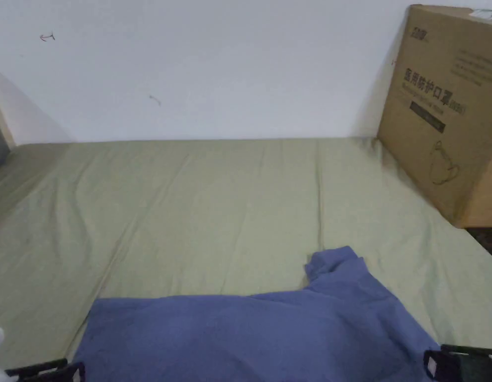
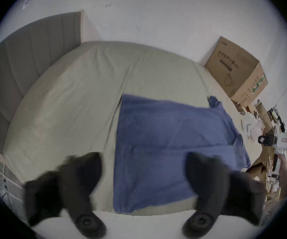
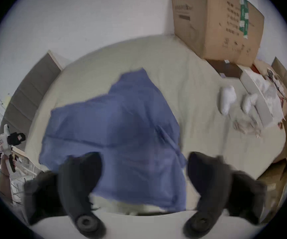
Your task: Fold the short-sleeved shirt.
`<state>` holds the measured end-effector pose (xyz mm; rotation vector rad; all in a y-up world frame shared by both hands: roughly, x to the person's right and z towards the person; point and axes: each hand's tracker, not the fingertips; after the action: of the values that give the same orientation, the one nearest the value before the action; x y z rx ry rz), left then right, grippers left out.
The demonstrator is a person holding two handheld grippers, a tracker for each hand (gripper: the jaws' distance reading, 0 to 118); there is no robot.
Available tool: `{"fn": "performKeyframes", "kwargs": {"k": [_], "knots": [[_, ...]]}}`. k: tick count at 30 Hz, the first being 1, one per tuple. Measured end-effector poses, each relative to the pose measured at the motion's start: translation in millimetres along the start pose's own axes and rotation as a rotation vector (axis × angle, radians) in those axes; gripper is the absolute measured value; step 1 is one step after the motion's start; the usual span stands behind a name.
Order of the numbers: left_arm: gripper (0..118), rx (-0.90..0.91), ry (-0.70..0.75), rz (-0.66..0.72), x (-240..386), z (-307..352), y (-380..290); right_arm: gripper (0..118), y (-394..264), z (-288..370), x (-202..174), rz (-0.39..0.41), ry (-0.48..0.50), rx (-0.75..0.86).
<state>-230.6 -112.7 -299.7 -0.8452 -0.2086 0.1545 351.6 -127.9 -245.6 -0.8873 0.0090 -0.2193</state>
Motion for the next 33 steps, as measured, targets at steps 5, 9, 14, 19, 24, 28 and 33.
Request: {"fn": "performKeyframes", "kwargs": {"k": [5,9,14,19,24,28,33], "knots": [[0,0.014,0.030,-0.062,-5.2,-56.4,48.7,0,40.8,-20.1,-35.3,0.054,0.012,0.058],[1,-0.073,0.042,-0.067,-29.3,-124.3,88.4,0,55.5,-36.0,-47.8,0.085,0.014,0.043],[107,-0.218,0.078,-0.095,-55.4,-209.7,99.2,0,54.6,-53.4,-40.4,0.057,0.027,-0.029],[113,-0.274,0.117,-0.116,-76.8,-277.0,87.4,0,47.9,-70.0,-24.7,0.033,-0.001,-0.090],[25,-0.223,0.071,-0.206,-60.5,-257.5,79.0,0,66.2,-102.6,-4.6,0.031,-0.026,-0.115],[0,-0.144,0.014,-0.224,-36.7,-210.4,80.0,0,102.1,-144.4,5.9,0.018,-0.026,-0.106],[0,-0.113,-0.005,-0.188,-30.6,-170.2,91.6,99,147.4,-229.5,42.1,-0.060,-0.159,-0.155]]}}
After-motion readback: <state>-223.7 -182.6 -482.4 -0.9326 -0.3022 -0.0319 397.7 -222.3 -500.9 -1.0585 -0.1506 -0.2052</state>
